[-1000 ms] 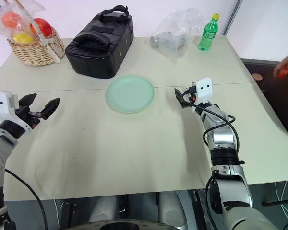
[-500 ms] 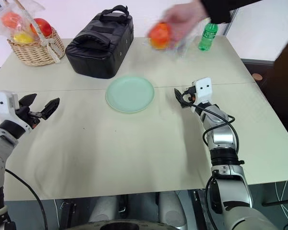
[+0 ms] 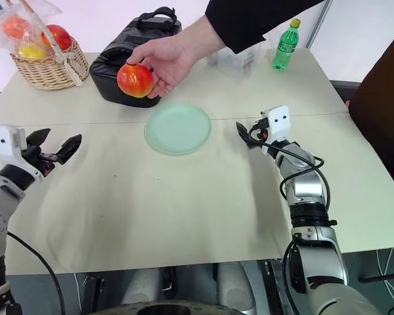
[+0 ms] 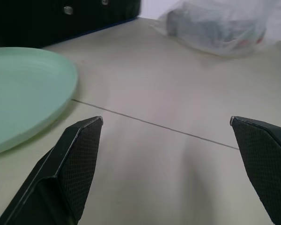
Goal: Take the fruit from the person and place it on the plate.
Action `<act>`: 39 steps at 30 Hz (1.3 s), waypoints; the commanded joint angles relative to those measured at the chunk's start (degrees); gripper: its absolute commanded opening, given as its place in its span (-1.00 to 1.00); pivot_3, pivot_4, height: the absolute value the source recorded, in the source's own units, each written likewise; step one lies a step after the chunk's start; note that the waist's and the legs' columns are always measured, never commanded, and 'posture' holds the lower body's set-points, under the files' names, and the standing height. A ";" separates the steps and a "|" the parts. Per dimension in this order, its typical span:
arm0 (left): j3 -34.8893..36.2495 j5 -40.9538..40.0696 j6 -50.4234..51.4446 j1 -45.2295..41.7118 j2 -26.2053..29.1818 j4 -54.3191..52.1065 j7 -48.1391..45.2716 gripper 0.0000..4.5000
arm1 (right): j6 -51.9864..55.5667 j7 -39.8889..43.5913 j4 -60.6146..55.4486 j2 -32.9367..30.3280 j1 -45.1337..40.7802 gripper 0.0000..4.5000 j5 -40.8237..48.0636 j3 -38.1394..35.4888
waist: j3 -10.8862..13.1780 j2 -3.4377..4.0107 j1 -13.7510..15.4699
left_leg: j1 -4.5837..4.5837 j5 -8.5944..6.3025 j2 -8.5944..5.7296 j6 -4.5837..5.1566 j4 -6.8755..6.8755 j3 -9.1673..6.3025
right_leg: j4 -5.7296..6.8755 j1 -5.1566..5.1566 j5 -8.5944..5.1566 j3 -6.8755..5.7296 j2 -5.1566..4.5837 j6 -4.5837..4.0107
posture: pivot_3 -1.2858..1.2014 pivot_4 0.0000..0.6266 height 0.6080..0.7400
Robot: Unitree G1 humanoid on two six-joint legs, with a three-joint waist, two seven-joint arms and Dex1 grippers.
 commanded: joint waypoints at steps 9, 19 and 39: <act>-0.53 -1.01 0.24 -6.75 4.11 1.38 -3.02 1.00 | 30.27 13.32 -34.05 -15.15 1.58 0.98 25.52 -1.87 | -0.02 -0.05 0.29 | 0.10 0.00 0.05 0.01 0.03 -0.06 | 0.00 0.10 -0.01 -0.04 0.10 -0.02 | 0.03 -0.52 1.00; -8.90 -3.77 3.83 -20.64 3.55 2.30 -6.54 1.00 | 29.95 8.83 -35.40 -10.73 -0.78 0.98 24.17 1.88 | -0.02 -0.06 1.44 | 0.04 0.00 -0.01 0.01 0.07 -0.04 | -0.03 0.10 0.00 -0.02 0.08 0.00 | 0.03 -0.52 1.00; -20.40 3.53 -5.68 -36.48 -7.63 19.83 -10.58 1.00 | 28.40 4.82 -36.94 -8.48 1.00 0.98 21.99 3.06 | -0.01 -0.07 1.64 | 0.01 0.00 0.00 0.02 0.14 -0.06 | -0.02 0.10 0.00 -0.02 0.16 0.00 | 0.03 -0.52 1.00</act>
